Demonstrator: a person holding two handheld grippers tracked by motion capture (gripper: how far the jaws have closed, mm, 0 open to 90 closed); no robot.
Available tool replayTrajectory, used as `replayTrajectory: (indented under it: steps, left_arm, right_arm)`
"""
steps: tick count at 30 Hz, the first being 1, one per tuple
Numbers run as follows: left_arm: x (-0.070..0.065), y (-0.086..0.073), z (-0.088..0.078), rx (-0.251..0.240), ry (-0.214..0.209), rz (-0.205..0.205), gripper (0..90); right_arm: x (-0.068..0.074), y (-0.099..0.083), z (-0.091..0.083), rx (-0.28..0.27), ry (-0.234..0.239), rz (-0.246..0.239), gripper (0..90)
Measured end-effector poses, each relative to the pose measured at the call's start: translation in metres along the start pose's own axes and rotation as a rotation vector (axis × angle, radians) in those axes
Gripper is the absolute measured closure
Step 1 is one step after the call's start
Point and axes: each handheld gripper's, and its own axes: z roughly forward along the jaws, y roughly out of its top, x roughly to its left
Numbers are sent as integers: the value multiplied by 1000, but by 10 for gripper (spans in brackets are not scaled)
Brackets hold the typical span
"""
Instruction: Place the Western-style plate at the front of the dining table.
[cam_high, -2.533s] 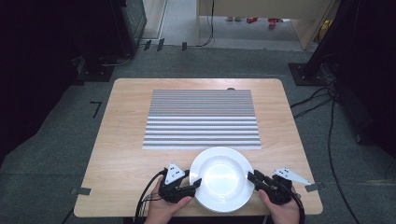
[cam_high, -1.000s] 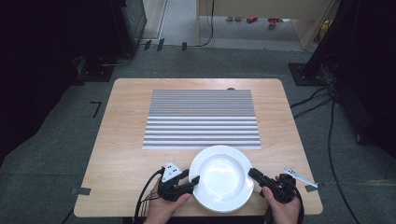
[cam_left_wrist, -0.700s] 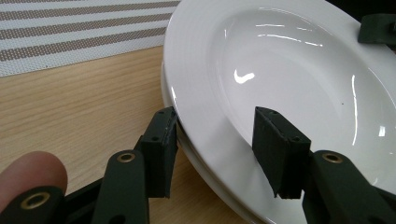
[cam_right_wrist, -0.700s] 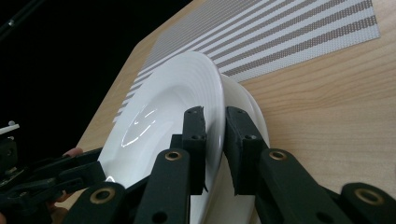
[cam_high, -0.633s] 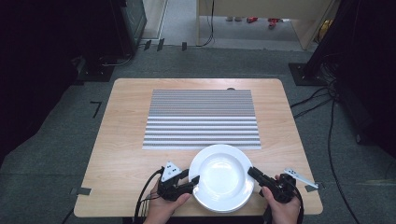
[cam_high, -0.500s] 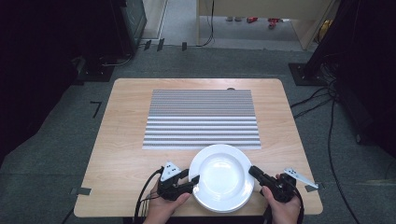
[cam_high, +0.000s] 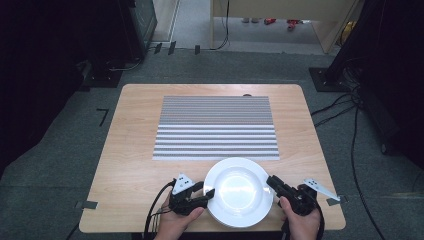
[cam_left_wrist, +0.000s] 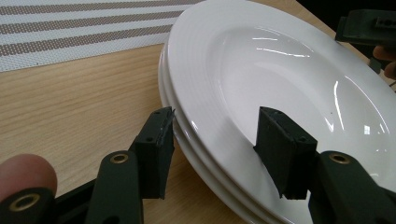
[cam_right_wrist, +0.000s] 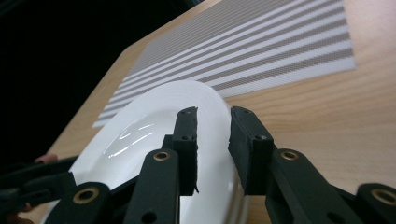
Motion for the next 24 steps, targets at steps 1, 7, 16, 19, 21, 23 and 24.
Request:
replayTrajectory:
  steps: [1, 7, 16, 19, 21, 23, 24]
  left_arm:
    - [0, 0, 0, 0, 0, -1, 469]
    - [0, 0, 1, 0, 4, -1, 466]
    - [3, -1, 2, 6, -8, -24, 477]
    - [3, 0, 2, 7, -12, -32, 481]
    - [4, 0, 1, 8, -17, -35, 482]
    - [5, 0, 1, 5, -24, -47, 487]
    - [7, 0, 2, 4, -33, -60, 491]
  right_arm:
    - [-2, 0, -1, 8, -6, 8, 735]
    - [-1, -4, 2, 33, -9, 25, 753]
    - [-5, -6, 0, 31, 54, 129, 812]
    - [0, -6, 2, 31, 93, 130, 804]
    - [2, -7, 2, 14, 89, 113, 803]
    - [4, -7, 2, 9, 89, 107, 805]
    - [4, -7, 3, 2, 102, 98, 808]
